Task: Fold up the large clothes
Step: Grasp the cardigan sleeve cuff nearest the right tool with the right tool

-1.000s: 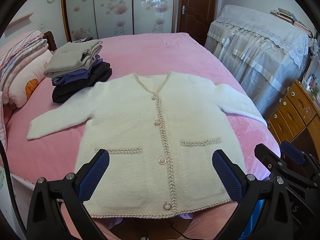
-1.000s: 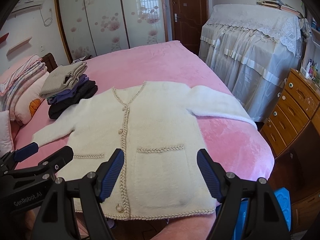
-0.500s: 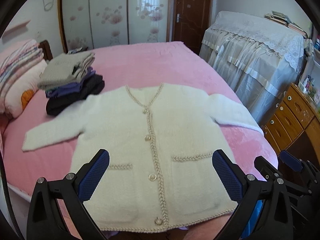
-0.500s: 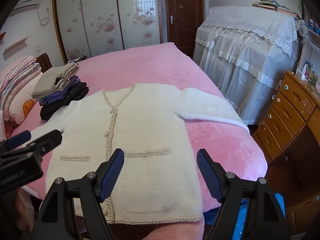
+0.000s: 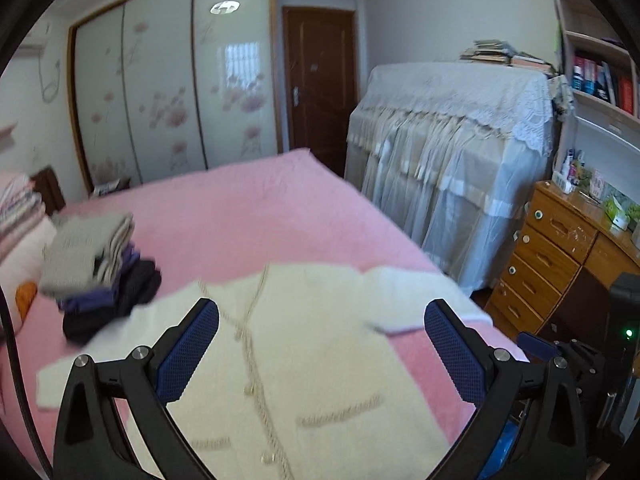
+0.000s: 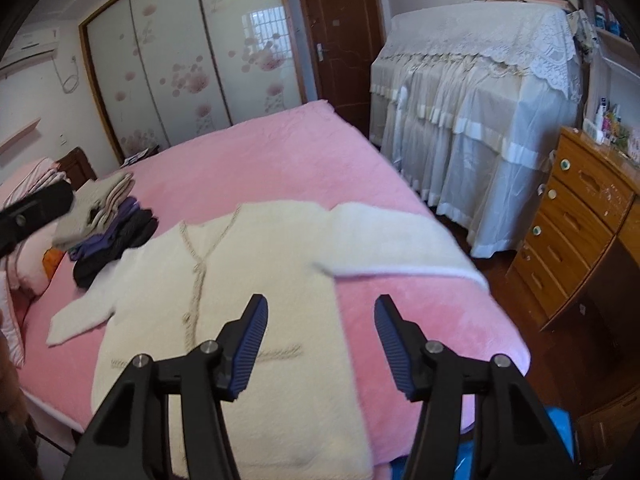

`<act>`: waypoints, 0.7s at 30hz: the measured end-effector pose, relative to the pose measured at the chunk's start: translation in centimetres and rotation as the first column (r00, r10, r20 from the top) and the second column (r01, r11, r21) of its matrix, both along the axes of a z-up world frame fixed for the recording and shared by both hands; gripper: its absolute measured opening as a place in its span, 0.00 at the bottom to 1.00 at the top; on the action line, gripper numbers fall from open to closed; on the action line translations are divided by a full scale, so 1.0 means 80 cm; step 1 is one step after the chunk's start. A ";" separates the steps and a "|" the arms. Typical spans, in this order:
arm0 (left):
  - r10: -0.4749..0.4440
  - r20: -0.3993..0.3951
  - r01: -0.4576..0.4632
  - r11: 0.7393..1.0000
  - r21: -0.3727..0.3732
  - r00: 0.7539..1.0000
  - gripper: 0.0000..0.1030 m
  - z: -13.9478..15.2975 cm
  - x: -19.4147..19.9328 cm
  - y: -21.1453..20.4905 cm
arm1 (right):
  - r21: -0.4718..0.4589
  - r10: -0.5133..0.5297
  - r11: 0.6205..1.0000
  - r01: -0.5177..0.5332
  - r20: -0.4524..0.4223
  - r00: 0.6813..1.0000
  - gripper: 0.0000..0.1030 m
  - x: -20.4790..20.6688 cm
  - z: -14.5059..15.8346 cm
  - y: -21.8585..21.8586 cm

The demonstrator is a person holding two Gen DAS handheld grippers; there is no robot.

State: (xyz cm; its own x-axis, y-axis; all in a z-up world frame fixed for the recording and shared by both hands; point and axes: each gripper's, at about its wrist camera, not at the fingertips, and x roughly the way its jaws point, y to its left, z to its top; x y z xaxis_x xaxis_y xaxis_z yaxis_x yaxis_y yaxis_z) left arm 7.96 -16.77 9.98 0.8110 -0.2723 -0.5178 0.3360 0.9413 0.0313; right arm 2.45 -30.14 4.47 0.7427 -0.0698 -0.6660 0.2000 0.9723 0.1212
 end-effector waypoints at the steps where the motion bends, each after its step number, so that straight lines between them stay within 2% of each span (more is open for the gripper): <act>1: -0.023 0.018 0.023 1.000 -0.002 1.000 0.99 0.008 0.005 -0.013 | -0.004 -0.021 1.000 0.021 0.001 1.000 0.54 0.006 0.004 -0.016; 6: -0.068 0.079 0.068 0.998 -0.004 0.995 0.99 0.032 0.038 -0.074 | -0.010 -0.114 0.993 0.114 0.006 0.993 0.54 0.034 0.017 -0.089; 10: -0.087 0.077 0.086 0.996 0.012 0.993 0.99 0.020 0.084 -0.128 | 0.055 -0.184 0.981 0.184 -0.016 0.983 0.54 0.059 0.011 -0.162; 16: -0.111 -0.047 0.113 0.992 0.052 0.993 0.99 -0.067 0.161 -0.207 | 0.184 -0.241 0.950 0.252 -0.081 0.967 0.54 0.090 -0.028 -0.248; 21: -0.073 -0.089 0.084 0.988 0.127 0.993 0.99 -0.159 0.202 -0.258 | 0.290 -0.261 0.912 0.291 -0.138 0.955 0.55 0.110 -0.093 -0.288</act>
State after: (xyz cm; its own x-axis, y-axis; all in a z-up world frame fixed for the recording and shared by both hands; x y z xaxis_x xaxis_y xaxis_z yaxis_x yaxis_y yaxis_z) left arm 24.09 -37.43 -2.73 0.7423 -0.2587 -0.6182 0.4150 0.9017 0.1210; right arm 11.23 -53.21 -2.95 0.6561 -0.0464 -0.7533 0.4803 0.7955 0.3694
